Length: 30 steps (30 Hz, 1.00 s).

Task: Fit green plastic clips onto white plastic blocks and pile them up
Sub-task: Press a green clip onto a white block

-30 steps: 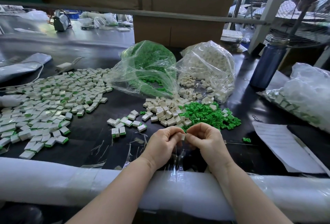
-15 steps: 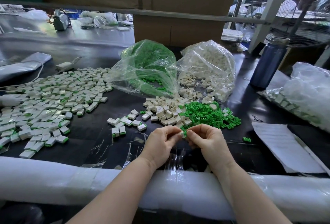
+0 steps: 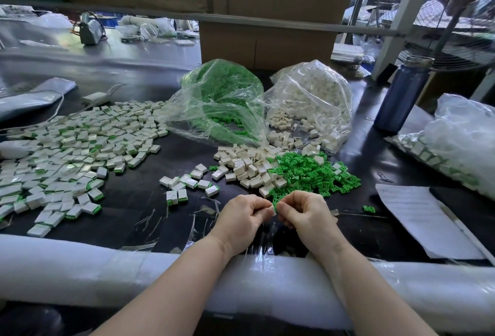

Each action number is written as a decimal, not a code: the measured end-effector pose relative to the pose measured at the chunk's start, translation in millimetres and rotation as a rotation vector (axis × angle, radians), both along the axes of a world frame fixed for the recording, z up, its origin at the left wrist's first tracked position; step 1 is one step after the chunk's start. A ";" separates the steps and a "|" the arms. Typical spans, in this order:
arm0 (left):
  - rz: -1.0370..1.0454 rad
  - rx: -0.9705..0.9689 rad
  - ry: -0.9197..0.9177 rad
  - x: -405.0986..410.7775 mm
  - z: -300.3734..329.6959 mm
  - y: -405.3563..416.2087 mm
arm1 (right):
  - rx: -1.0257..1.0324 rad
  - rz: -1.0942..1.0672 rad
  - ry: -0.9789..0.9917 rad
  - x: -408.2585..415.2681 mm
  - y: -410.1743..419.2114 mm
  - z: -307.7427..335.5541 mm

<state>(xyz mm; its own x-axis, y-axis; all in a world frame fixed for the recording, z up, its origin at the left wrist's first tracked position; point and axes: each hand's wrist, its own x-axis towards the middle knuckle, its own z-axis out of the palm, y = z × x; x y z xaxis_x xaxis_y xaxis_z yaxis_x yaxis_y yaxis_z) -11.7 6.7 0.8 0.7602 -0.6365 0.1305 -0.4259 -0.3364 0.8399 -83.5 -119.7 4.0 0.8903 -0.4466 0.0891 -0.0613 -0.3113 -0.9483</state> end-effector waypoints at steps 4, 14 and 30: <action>-0.022 0.001 -0.038 -0.5 0.9 -0.3 | 0.013 0.005 0.008 0.0 -1.7 0.4; -0.007 -0.099 0.009 -2.0 -1.6 -4.1 | 0.089 -0.045 -0.096 -0.1 -1.4 1.5; 0.018 -0.115 0.074 2.0 0.0 -0.7 | 0.069 -0.033 -0.025 -1.2 1.2 4.7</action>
<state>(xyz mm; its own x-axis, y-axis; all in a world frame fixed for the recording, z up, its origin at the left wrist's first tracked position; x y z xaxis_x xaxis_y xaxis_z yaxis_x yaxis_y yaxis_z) -9.6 6.0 0.8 0.7815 -0.6069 0.1448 -0.3561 -0.2432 0.9022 -84.7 -118.5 8.7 0.8729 -0.4813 0.0793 -0.0462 -0.2434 -0.9688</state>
